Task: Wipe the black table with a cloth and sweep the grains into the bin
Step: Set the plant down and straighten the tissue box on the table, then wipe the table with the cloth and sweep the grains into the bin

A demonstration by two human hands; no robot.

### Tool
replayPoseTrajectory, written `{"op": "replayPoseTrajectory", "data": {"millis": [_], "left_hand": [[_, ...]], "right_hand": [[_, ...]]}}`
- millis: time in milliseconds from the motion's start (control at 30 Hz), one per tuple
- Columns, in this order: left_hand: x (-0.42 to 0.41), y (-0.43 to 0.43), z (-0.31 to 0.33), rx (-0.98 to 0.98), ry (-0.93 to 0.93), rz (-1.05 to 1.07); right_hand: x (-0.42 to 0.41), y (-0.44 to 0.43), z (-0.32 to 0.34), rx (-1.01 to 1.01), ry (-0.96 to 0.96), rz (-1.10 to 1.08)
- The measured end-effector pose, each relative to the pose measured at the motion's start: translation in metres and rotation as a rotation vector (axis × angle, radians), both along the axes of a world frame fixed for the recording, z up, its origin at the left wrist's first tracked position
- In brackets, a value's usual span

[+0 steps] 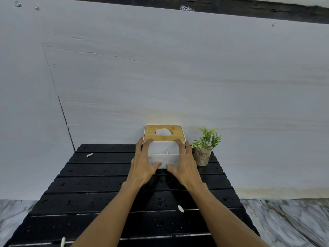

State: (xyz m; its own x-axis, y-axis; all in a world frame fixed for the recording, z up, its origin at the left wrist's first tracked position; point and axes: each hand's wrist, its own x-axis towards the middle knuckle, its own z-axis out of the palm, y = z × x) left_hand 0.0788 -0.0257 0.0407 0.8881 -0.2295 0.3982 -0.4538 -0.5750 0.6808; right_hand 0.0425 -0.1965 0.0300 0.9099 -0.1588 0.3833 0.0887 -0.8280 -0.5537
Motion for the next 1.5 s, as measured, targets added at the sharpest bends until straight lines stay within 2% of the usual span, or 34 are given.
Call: {"op": "replayPoseTrajectory", "data": {"millis": [300, 467, 633, 800, 1133, 1300, 1500], "left_hand": [[0.006, 0.016, 0.002, 0.013, 0.109, -0.096], [-0.026, 0.032, 0.005, 0.024, 0.135, -0.064], [-0.082, 0.048, 0.005, 0.193, 0.175, 0.031], [-0.151, 0.061, 0.008, 0.370, 0.207, 0.018], [-0.272, 0.088, 0.003, 0.456, 0.276, -0.023], [-0.299, 0.095, 0.004, 0.528, 0.300, -0.053], [-0.310, 0.096, 0.007, 0.595, 0.335, -0.078]], "right_hand": [[-0.006, 0.005, 0.002, -0.105, 0.079, -0.051], [-0.034, 0.013, 0.009, -0.143, 0.127, -0.094], [-0.087, 0.023, 0.026, -0.191, 0.154, -0.107], [-0.151, 0.029, 0.037, -0.252, 0.195, -0.098], [-0.290, 0.012, 0.005, -0.278, 0.307, -0.169], [-0.341, -0.001, -0.007, -0.278, 0.466, -0.197], [-0.374, -0.005, -0.011, -0.268, 0.559, -0.198]]}}
